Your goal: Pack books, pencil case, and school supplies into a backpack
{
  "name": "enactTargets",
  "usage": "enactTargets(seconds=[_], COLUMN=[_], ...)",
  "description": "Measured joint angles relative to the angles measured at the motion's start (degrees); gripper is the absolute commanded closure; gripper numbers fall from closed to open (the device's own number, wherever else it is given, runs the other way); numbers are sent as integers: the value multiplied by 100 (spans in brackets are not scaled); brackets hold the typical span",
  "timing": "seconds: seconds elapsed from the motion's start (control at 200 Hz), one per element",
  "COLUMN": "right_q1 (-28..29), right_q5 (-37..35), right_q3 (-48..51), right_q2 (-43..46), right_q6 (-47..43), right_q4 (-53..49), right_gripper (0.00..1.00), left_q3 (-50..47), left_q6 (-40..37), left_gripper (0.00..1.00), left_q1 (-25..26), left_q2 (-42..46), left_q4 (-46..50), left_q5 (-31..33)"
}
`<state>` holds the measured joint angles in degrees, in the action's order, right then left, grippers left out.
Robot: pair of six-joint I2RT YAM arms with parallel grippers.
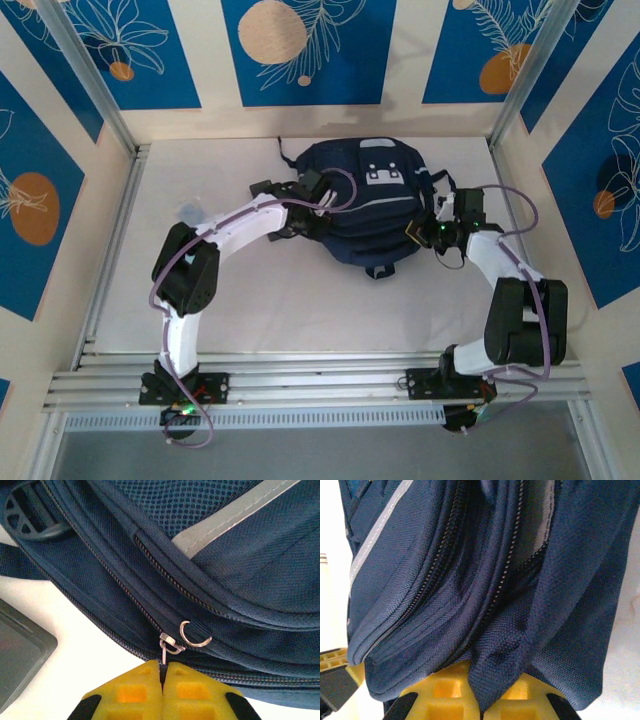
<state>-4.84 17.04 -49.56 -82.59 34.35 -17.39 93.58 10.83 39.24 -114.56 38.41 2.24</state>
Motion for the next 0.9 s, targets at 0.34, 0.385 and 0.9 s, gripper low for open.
enactTargets(seconds=[0.34, 0.385, 0.9], right_q1=[-107, -131, -210], right_q5=[98, 98, 446], right_q3=[-487, -496, 0], right_q2=[-164, -164, 1263], right_q6=[-616, -619, 907], right_q4=[-518, -551, -514], right_gripper=[100, 100, 20], left_q3=[-87, -87, 50], left_q6=[-1163, -1204, -448], left_gripper=[100, 100, 100], left_q1=[-669, -715, -190], left_q2=[17, 17, 50], left_q4=[-511, -516, -529], left_q5=[-925, -1189, -1679])
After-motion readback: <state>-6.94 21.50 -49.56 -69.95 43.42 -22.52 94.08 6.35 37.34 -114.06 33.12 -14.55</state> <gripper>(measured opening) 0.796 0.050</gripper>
